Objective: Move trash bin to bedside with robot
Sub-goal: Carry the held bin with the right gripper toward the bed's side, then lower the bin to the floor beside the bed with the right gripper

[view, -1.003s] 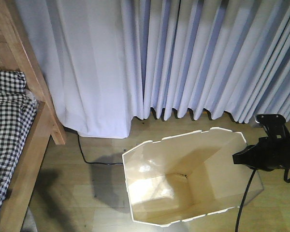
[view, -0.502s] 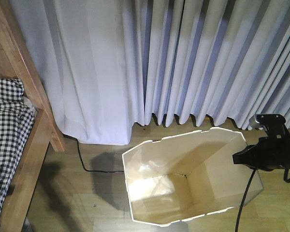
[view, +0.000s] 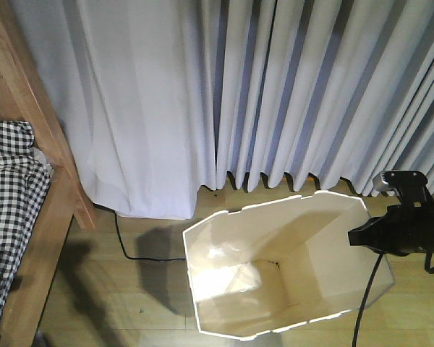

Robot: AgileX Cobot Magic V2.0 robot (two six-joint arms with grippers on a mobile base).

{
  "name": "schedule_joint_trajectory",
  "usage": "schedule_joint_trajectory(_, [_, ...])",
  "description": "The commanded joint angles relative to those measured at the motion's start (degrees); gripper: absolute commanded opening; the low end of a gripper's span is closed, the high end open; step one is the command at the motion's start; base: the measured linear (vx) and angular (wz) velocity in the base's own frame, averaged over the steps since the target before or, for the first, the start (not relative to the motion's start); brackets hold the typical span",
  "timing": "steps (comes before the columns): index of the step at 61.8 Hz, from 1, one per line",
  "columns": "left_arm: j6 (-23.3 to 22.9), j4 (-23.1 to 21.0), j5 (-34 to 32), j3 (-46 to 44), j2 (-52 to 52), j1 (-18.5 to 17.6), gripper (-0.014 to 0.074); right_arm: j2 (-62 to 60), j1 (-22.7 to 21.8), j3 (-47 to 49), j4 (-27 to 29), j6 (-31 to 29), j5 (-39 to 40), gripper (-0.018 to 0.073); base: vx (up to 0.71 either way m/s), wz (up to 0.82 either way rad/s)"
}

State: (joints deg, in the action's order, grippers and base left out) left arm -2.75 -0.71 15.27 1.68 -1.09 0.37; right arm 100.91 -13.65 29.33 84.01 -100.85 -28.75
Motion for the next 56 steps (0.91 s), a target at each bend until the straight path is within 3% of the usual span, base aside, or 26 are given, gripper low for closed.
schedule_joint_trajectory(1, [-0.45, -0.25, -4.19, 1.65, -0.57, -0.14, -0.0006, -2.98, -0.27, 1.31, 4.78, 2.17, -10.8, -0.0004, 0.0, 0.0])
schedule_joint_trajectory(13, [-0.45, -0.25, -4.19, 1.65, -0.57, -0.14, -0.0006, -2.98, -0.27, 1.31, 4.85, 2.1, -10.65, -0.0004, 0.0, 0.0])
schedule_joint_trajectory(21, [-0.45, -0.25, -4.19, 1.65, -0.57, -0.14, -0.0006, -2.98, -0.27, 1.31, 7.72, 2.04, -8.99, -0.0004, 0.0, 0.0])
schedule_joint_trajectory(31, [-0.45, -0.25, -4.19, 1.65, -0.57, -0.14, -0.0006, -2.43, -0.27, 2.21, 11.96, 2.15, -1.48, -0.0004, 0.0, 0.0])
schedule_joint_trajectory(56, [-0.45, -0.25, -4.19, 1.65, -0.57, -0.14, -0.0006, 12.3, -0.47, 14.49, 7.65, 4.37, -3.5, -0.0003, 0.0, 0.0])
